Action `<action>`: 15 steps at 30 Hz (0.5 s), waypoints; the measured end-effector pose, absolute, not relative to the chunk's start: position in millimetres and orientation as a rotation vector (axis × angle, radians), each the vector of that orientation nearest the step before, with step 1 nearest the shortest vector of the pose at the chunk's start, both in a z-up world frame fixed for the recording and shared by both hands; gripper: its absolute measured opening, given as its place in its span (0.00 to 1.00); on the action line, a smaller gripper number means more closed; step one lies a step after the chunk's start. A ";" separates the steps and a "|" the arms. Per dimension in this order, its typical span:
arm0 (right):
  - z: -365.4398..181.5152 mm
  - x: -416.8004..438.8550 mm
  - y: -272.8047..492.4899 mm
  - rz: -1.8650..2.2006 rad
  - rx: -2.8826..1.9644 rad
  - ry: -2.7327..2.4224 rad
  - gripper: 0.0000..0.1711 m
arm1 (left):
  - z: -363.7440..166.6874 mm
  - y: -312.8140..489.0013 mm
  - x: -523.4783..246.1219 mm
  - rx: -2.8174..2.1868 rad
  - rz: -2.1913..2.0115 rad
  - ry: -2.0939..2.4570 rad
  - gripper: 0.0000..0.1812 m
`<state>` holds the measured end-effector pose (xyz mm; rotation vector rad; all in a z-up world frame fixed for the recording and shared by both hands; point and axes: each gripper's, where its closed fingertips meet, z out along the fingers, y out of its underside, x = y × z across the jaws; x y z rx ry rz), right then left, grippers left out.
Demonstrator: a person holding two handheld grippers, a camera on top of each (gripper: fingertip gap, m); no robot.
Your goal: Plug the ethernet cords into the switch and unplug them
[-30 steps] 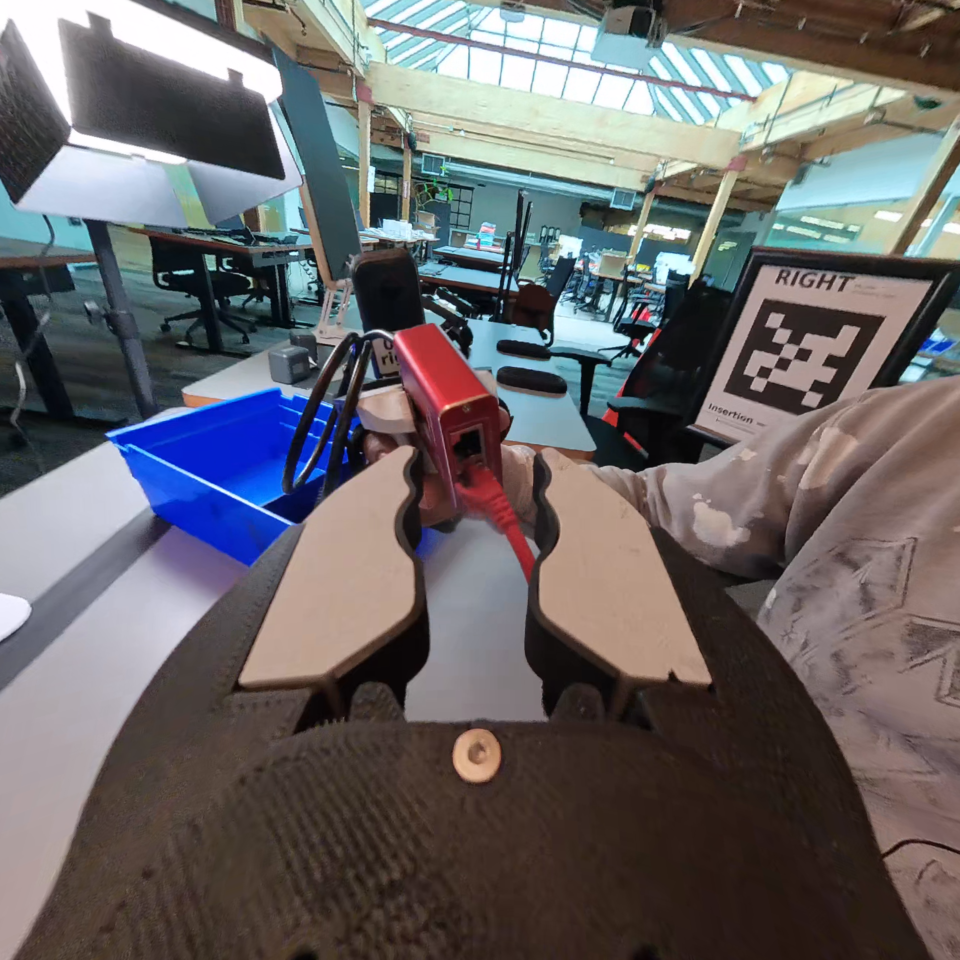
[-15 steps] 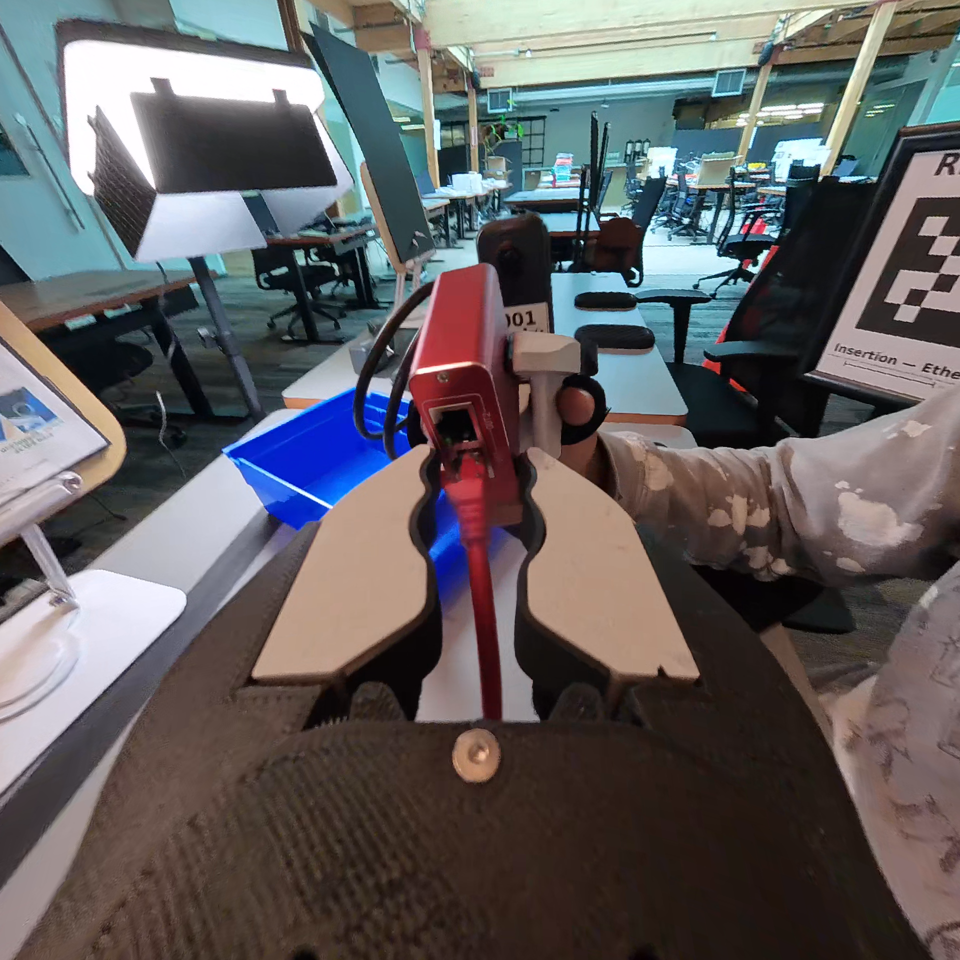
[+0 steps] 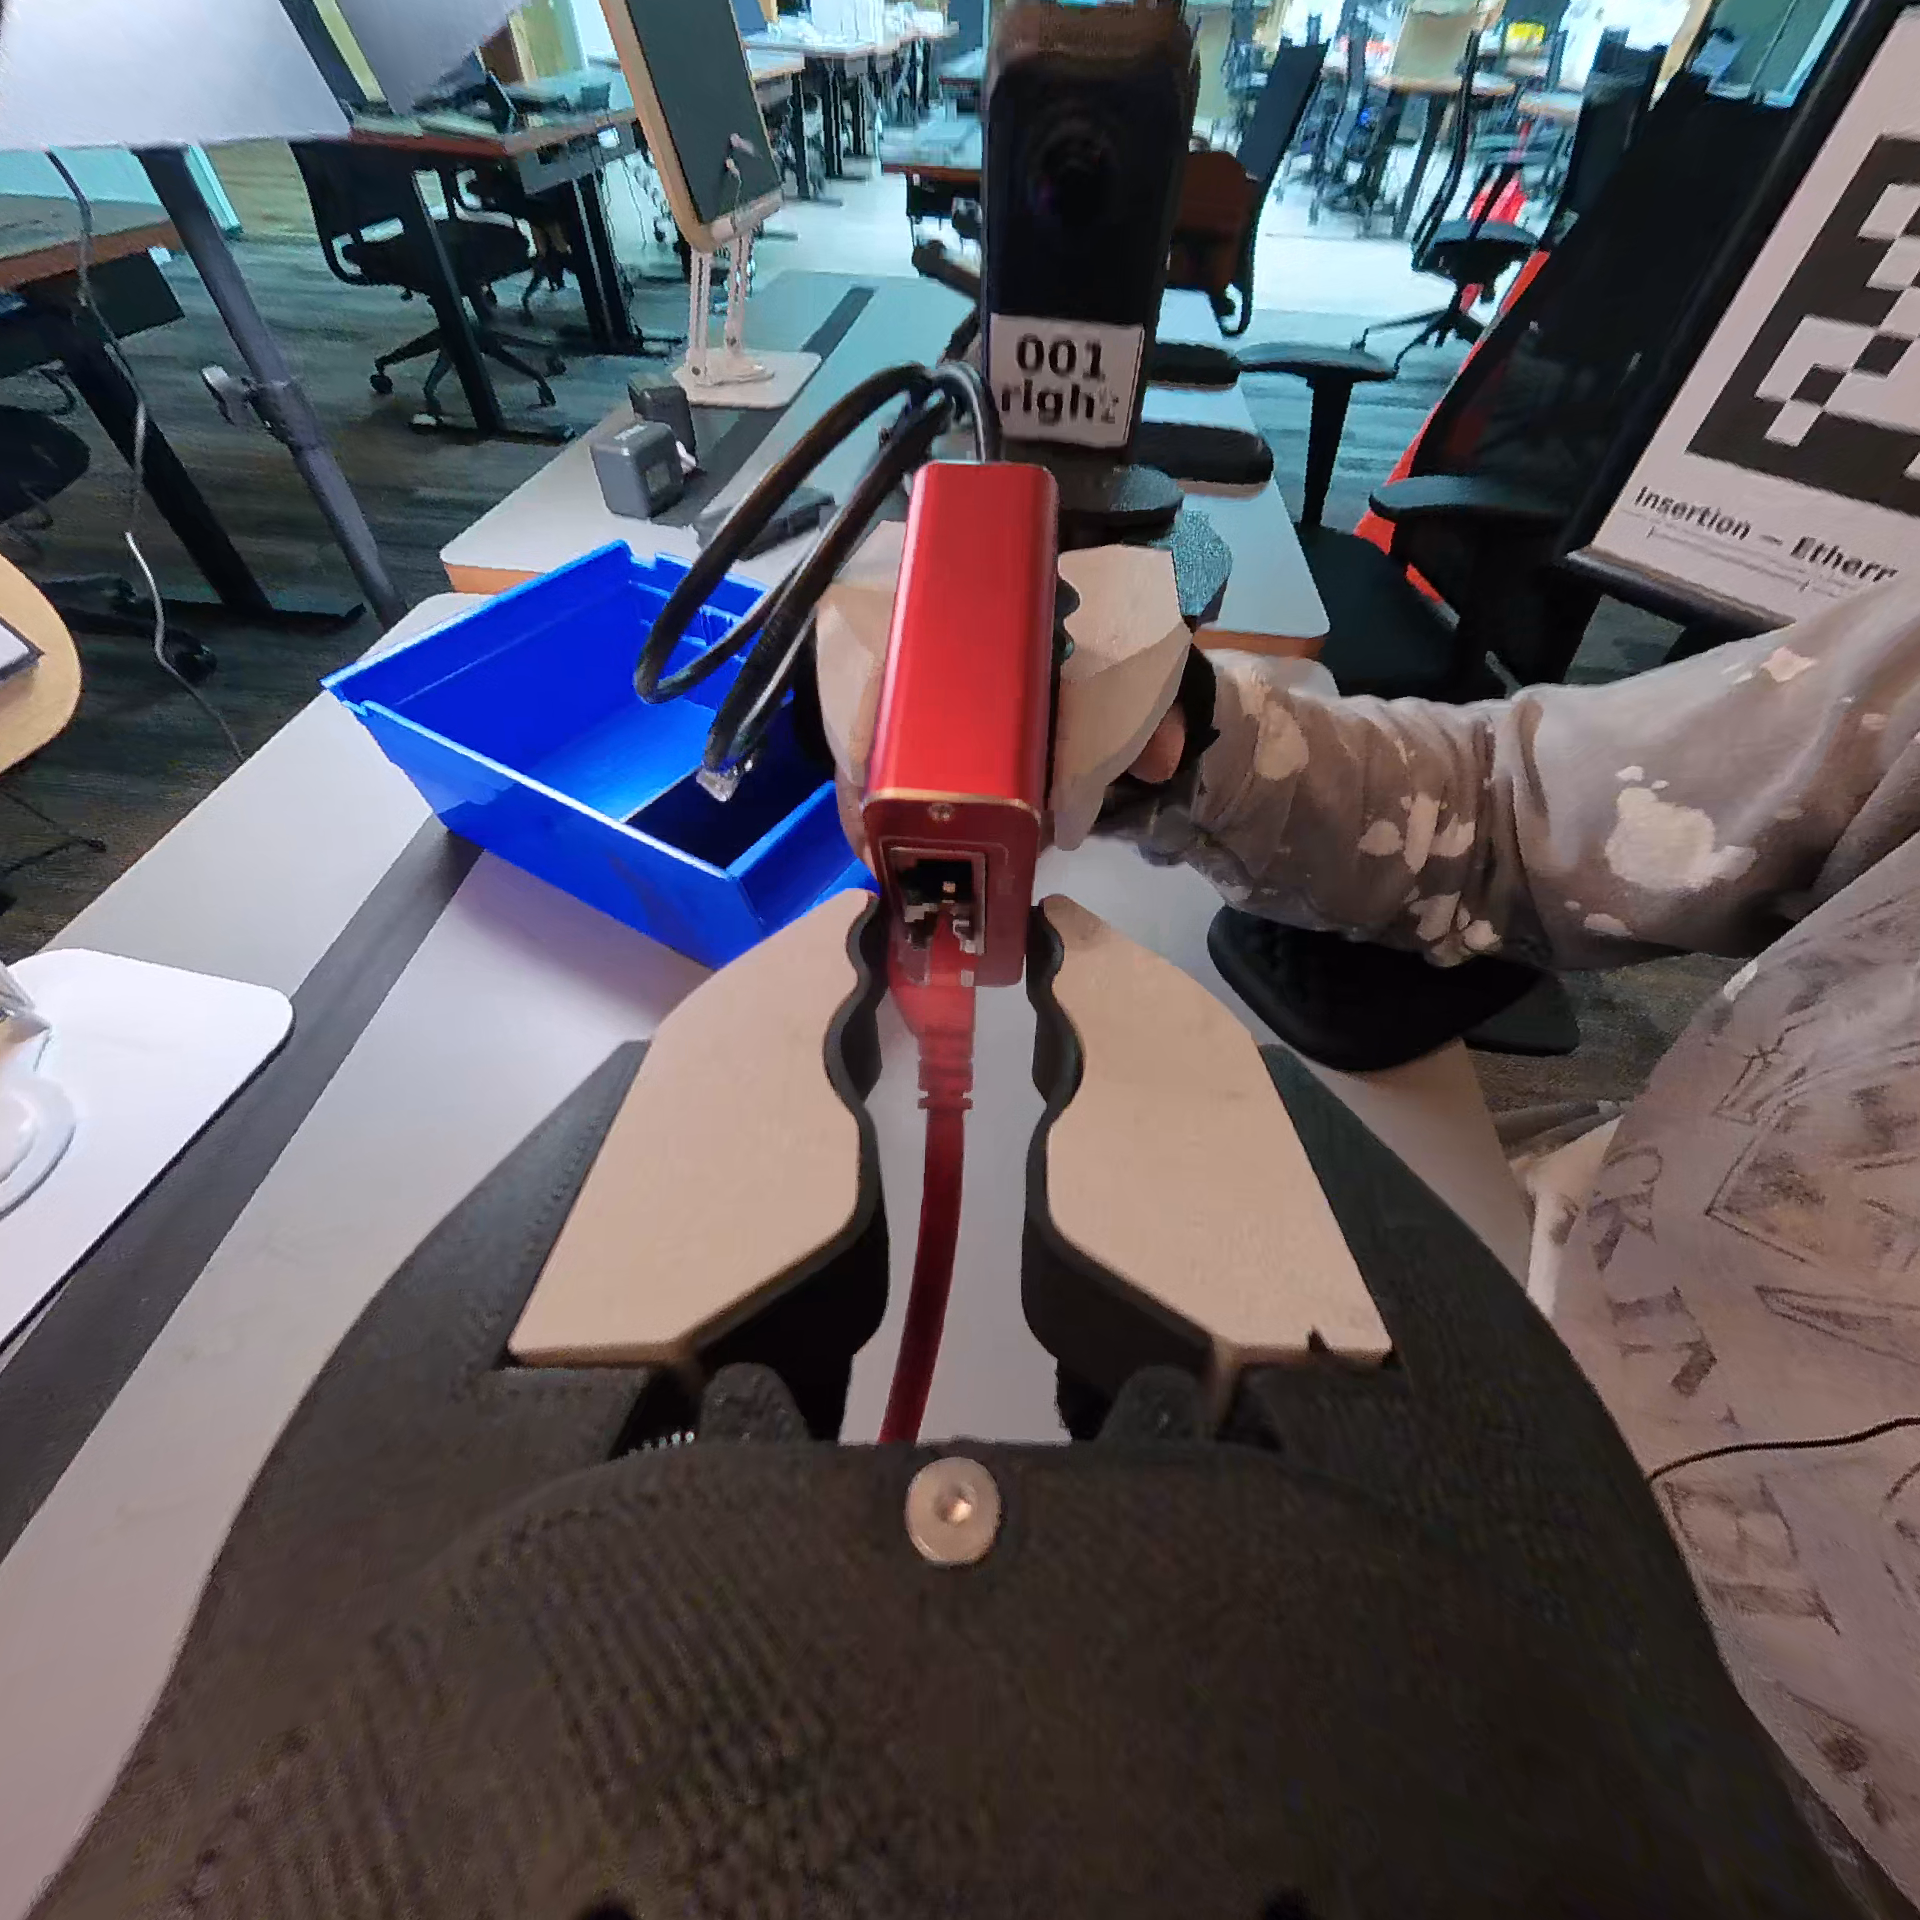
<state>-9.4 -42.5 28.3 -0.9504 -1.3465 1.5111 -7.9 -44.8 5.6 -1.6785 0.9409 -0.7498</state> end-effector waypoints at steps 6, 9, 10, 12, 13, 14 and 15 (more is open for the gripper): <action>60.6 15.0 -26.3 1.571 -0.887 -1.168 0.16 | 61.6 -38.1 -93.6 -1.514 -0.471 0.665 0.21; 78.3 39.8 -19.8 1.577 -0.809 -1.132 0.16 | 61.2 -35.9 -157.4 -1.574 -0.411 0.525 0.18; 82.8 48.1 -20.0 1.586 -0.775 -1.141 0.16 | 46.5 -31.0 -177.6 -1.657 -0.378 0.498 0.19; 89.4 64.8 -20.0 1.572 -0.701 -1.165 0.16 | 4.7 -19.1 -218.6 -1.864 -0.267 0.450 0.20; 92.0 73.2 -20.0 1.574 -0.670 -1.178 0.16 | -17.3 -14.5 -235.2 -1.949 -0.218 0.439 0.19; 95.3 81.3 -18.2 1.578 -0.647 -1.171 0.16 | -39.8 -11.8 -247.3 -2.029 -0.189 0.446 0.18; 98.4 89.3 -16.3 1.586 -0.625 -1.162 0.16 | -60.9 -9.5 -257.2 -2.096 -0.170 0.457 0.18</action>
